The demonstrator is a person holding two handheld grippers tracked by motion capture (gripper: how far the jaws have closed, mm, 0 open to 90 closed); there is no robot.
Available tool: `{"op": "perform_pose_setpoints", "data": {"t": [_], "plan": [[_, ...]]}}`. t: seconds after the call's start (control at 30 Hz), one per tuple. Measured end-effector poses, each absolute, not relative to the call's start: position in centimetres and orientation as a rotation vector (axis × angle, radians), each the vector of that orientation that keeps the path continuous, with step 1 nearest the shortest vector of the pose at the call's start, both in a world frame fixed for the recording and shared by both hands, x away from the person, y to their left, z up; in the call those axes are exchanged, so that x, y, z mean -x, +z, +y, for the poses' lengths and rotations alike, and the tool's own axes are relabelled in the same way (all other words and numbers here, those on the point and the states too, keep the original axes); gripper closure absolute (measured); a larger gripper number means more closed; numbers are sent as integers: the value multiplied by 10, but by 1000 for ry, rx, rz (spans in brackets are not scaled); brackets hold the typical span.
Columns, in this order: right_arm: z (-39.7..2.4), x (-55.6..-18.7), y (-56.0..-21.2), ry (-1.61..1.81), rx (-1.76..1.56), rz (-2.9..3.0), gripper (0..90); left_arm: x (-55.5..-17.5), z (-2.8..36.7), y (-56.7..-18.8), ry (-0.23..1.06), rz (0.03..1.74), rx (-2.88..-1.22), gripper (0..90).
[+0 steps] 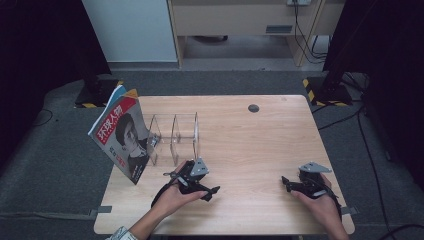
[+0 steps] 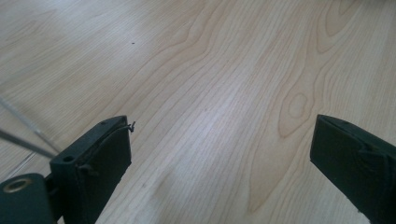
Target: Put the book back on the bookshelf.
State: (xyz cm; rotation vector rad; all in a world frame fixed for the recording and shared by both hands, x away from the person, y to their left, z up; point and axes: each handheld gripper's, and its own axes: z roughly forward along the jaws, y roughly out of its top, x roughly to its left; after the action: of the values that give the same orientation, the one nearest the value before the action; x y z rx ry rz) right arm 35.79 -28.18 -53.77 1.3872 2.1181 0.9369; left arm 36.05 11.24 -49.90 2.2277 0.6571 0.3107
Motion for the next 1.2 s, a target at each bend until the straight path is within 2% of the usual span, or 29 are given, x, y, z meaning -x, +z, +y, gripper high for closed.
{"op": "perform_pose_setpoints", "data": {"t": [0.7, 1.2], "plan": [[-281, -357, -537, 936, -1390, 2127, 190, -368, 83, -510, 266, 665, -2294, 36], [-281, -357, -538, 937, -1386, 2128, 184, -386, 55, -508, 269, 671, -2223, 44]]}}
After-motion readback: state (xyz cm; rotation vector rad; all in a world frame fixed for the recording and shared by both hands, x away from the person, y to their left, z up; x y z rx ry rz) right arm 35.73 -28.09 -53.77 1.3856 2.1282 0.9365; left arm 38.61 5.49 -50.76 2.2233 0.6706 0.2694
